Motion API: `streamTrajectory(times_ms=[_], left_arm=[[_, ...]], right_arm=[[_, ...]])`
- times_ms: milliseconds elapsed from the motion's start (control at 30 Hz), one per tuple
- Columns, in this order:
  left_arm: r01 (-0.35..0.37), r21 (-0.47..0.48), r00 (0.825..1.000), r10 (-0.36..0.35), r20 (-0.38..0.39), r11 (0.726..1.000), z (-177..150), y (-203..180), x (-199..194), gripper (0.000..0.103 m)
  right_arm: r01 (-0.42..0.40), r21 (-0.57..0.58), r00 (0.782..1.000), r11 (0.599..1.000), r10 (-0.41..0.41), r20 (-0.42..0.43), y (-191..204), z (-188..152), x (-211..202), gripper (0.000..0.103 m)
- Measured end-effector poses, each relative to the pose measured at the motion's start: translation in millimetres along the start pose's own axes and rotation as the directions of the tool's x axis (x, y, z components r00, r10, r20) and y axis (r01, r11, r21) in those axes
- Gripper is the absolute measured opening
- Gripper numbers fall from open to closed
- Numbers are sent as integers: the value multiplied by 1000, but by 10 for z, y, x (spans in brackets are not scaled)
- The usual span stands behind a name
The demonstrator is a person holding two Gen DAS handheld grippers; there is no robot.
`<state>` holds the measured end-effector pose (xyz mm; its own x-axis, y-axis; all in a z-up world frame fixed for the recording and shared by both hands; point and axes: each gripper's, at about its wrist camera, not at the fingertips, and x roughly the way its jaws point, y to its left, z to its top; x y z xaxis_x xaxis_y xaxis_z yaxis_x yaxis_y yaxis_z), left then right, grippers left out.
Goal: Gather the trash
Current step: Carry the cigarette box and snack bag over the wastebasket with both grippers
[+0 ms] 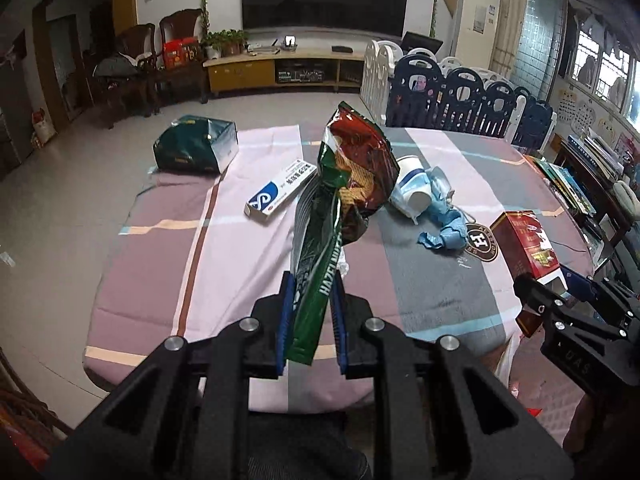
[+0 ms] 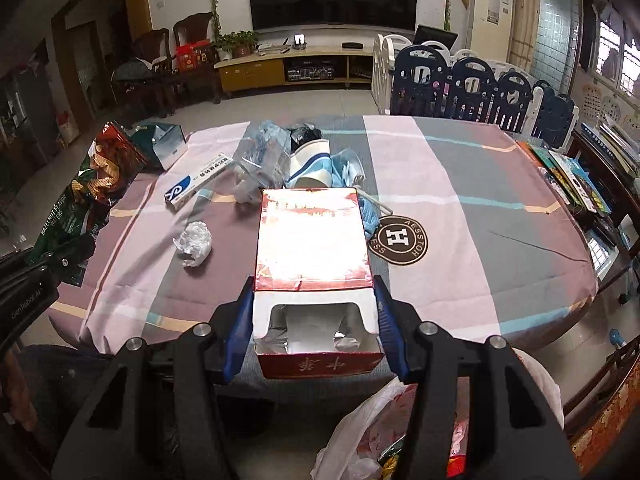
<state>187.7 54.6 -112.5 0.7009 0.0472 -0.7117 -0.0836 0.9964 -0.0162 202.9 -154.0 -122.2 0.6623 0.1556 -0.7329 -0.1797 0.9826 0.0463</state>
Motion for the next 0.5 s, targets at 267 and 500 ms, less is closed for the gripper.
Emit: streamTrajectory(times_ms=[267, 500], left_arm=[[37, 57, 996, -41, 76, 998, -46, -283, -602, 19], [76, 139, 988, -93, 124, 987, -153, -708, -1018, 19]], right_arm=[[-16, 28, 996, 999, 13, 90, -216, -25, -650, 55], [20, 74, 989, 997, -30, 145, -556, -194, -1130, 55]])
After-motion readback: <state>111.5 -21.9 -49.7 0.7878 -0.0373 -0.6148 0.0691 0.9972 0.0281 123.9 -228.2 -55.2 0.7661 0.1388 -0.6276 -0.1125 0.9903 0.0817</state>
